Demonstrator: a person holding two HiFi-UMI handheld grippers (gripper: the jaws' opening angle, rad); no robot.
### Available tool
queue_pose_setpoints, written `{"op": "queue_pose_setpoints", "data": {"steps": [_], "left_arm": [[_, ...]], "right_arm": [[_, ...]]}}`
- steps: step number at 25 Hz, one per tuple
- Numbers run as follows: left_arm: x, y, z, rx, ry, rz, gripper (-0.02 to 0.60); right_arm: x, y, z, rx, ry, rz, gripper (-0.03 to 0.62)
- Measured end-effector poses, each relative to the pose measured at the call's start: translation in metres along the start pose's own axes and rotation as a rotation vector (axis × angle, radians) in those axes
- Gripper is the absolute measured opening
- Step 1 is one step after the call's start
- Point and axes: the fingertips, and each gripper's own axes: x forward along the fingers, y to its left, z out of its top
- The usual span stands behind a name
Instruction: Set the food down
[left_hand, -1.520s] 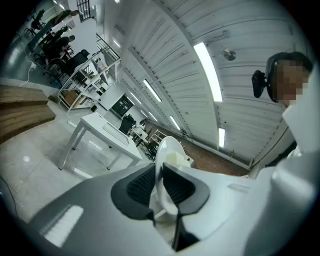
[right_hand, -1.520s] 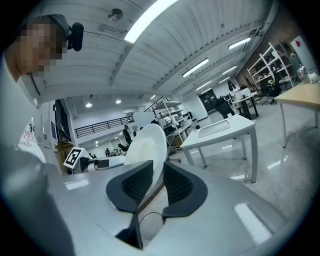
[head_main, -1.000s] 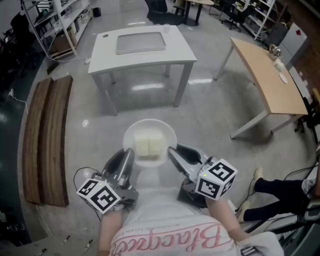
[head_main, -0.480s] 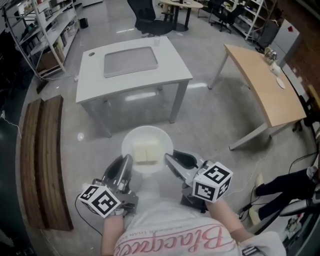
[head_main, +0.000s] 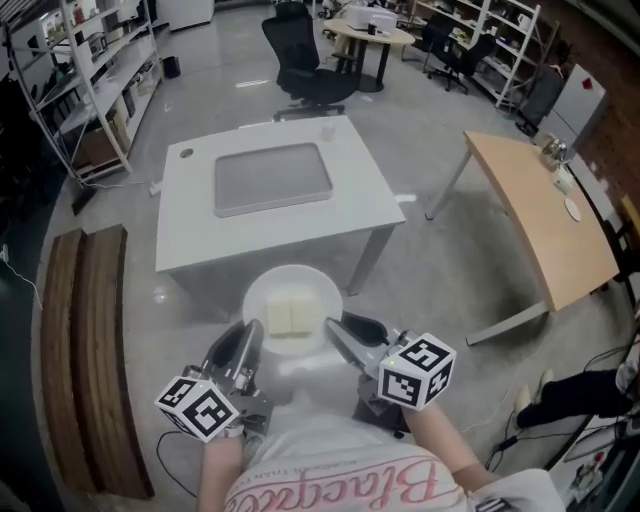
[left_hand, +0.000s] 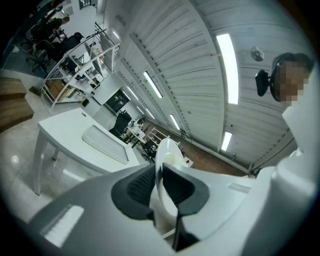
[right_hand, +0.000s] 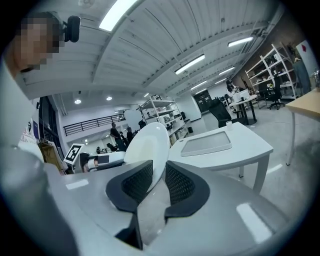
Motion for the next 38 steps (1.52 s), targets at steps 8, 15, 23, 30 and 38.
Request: {"op": "queue_pose_setpoints", "data": {"steps": [8,15,23,30,38], "left_arm": [[0.012,0.016,0.000,-0.011,-0.006,-0.004,0.044],[0.020,0.021,-0.008,-0.029,-0.005,0.014,0.043],[0.026,0.033,-0.011,-0.030,-0.026,0.079,0.043],[0.042,0.062,-0.014,-0.043,0.008,0.133,0.046],[0.002,0.072,-0.048,-0.107,0.089,0.249,0.048]], "right_arm": [[0.012,-0.011,-0.004,0.004,0.014,-0.009,0.075],[0.016,-0.026,-0.007,0.017,0.044,-0.012,0.077],[0.033,-0.040,-0.008,0.014,0.082,0.031,0.080],[0.061,-0.061,-0.016,0.024,0.148,0.035,0.088],[0.054,-0.039,-0.065,0.126,0.305,0.023,0.092]]}}
